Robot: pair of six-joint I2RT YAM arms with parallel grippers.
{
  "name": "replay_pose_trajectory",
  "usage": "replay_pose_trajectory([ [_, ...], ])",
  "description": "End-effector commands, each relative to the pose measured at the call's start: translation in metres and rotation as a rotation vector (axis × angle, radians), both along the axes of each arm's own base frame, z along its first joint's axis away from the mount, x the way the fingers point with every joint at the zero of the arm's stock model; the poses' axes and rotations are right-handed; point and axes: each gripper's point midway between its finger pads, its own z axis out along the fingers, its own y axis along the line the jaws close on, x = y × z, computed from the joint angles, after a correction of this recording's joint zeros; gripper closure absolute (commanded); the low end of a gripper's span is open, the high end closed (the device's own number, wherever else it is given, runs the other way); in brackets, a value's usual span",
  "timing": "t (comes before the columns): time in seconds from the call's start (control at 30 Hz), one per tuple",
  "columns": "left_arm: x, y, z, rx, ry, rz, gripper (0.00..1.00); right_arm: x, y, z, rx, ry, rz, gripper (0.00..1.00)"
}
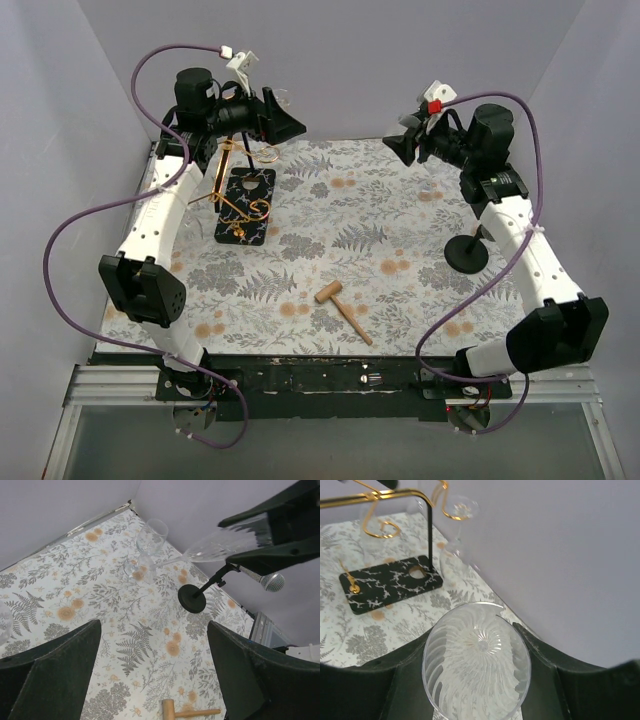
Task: Take the wine glass off the wine glass rack
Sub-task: Place the wine glass at the center of the board.
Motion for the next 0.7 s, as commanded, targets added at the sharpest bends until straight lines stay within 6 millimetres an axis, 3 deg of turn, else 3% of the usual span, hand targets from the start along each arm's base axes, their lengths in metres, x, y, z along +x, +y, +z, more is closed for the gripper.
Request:
replay_pose_trajectory([
  [0.0, -0.009, 0.006, 0.022, 0.018, -0.076, 0.014, 0.12, 0.029, -0.020, -0.021, -0.001, 0.045, -0.063, 0.41],
  [0.17, -0.014, 0.010, 0.023, 0.037, -0.099, 0.029, 0.12, 0.053, -0.034, -0.066, -0.072, 0.123, -0.115, 0.41],
  [0.33, -0.019, 0.012, 0.021, 0.049, -0.103, 0.033, 0.12, 0.062, -0.049, -0.114, -0.164, 0.263, -0.191, 0.41],
  [0.47, -0.022, 0.011, 0.018, 0.050, -0.103, 0.026, 0.12, 0.063, -0.065, -0.151, -0.246, 0.391, -0.264, 0.43],
  [0.67, -0.023, 0.010, 0.017, 0.043, -0.099, 0.014, 0.12, 0.055, -0.086, -0.181, -0.295, 0.459, -0.323, 0.44],
])
